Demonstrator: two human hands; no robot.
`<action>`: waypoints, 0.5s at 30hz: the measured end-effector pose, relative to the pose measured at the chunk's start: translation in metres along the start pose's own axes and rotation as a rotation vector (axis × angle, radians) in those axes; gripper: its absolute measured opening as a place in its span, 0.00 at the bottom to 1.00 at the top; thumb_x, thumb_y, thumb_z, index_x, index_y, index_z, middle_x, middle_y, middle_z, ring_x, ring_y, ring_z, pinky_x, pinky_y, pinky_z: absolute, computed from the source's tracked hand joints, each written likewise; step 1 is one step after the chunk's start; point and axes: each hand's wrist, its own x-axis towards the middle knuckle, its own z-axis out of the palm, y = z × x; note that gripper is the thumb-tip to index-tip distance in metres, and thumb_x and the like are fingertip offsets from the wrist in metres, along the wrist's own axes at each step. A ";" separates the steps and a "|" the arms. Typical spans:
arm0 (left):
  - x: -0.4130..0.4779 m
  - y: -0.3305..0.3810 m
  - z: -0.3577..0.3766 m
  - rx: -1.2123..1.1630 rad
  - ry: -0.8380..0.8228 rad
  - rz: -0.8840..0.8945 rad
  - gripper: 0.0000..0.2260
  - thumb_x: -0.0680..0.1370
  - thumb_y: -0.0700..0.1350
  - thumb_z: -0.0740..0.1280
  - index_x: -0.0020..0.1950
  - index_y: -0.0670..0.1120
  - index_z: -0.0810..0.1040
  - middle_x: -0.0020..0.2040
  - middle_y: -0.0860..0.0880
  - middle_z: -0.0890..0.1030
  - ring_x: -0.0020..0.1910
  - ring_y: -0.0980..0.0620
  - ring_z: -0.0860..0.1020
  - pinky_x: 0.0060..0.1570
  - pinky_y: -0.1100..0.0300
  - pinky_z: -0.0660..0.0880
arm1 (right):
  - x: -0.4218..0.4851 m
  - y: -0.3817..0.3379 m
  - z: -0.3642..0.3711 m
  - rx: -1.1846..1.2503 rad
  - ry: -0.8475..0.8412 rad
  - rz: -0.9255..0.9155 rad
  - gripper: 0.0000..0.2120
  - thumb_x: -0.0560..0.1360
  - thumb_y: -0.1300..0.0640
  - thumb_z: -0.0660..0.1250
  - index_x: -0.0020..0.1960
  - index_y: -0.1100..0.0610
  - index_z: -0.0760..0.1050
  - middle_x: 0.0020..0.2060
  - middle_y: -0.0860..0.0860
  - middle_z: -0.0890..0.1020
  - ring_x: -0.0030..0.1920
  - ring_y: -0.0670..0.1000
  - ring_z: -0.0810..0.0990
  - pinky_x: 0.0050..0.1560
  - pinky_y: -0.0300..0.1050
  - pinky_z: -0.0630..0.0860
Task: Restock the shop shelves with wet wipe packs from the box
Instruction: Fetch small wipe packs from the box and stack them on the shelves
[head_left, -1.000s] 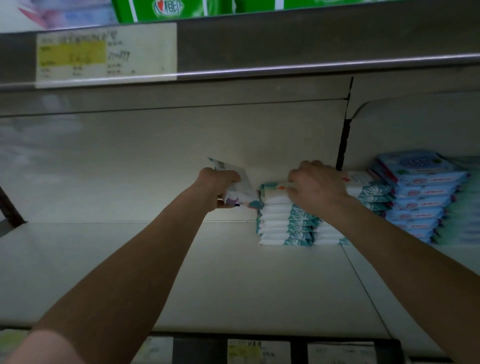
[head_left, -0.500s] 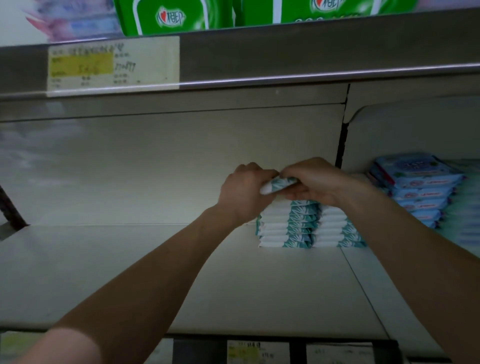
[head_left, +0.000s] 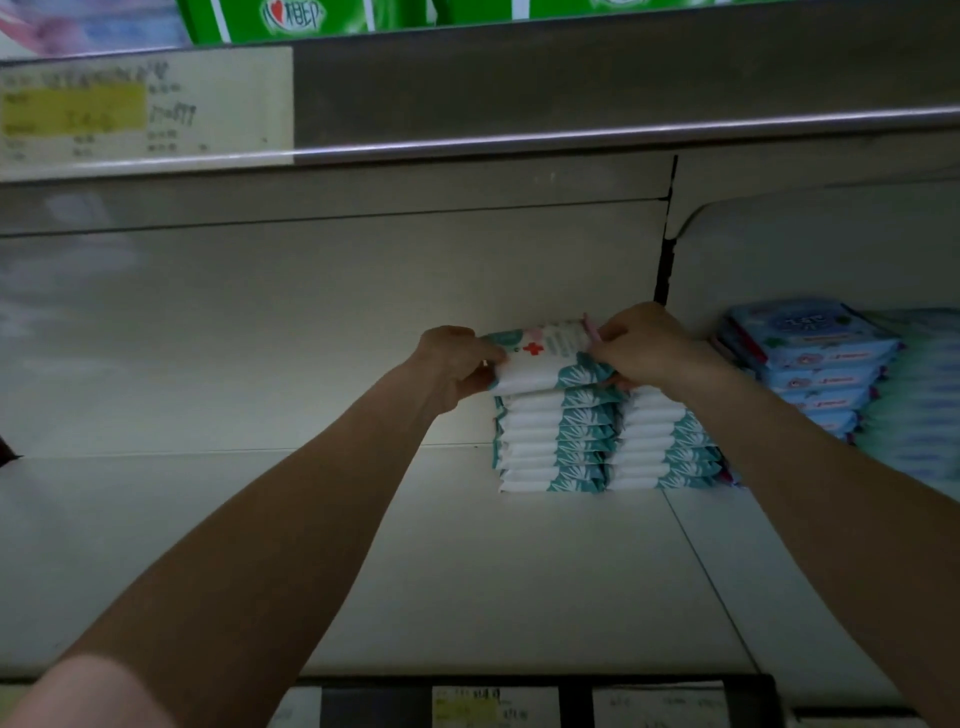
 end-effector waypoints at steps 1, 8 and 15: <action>0.003 0.001 0.003 0.024 0.007 0.001 0.07 0.74 0.29 0.68 0.43 0.39 0.74 0.54 0.38 0.76 0.48 0.46 0.77 0.45 0.57 0.80 | 0.002 -0.001 -0.001 -0.166 0.030 -0.041 0.08 0.73 0.60 0.68 0.39 0.64 0.78 0.36 0.58 0.80 0.37 0.55 0.79 0.30 0.42 0.72; 0.021 -0.005 0.017 0.410 0.009 0.127 0.13 0.75 0.32 0.69 0.37 0.46 0.69 0.35 0.49 0.75 0.31 0.55 0.76 0.32 0.66 0.78 | 0.015 0.013 0.012 -0.633 0.147 -0.188 0.08 0.75 0.58 0.65 0.52 0.59 0.78 0.49 0.55 0.80 0.47 0.56 0.79 0.41 0.42 0.72; 0.018 -0.012 0.013 0.761 -0.093 0.424 0.23 0.75 0.46 0.72 0.69 0.45 0.74 0.61 0.47 0.74 0.59 0.51 0.73 0.55 0.62 0.70 | 0.005 0.020 0.002 -0.623 0.046 -0.416 0.11 0.74 0.49 0.66 0.53 0.52 0.80 0.54 0.51 0.79 0.55 0.55 0.75 0.51 0.46 0.71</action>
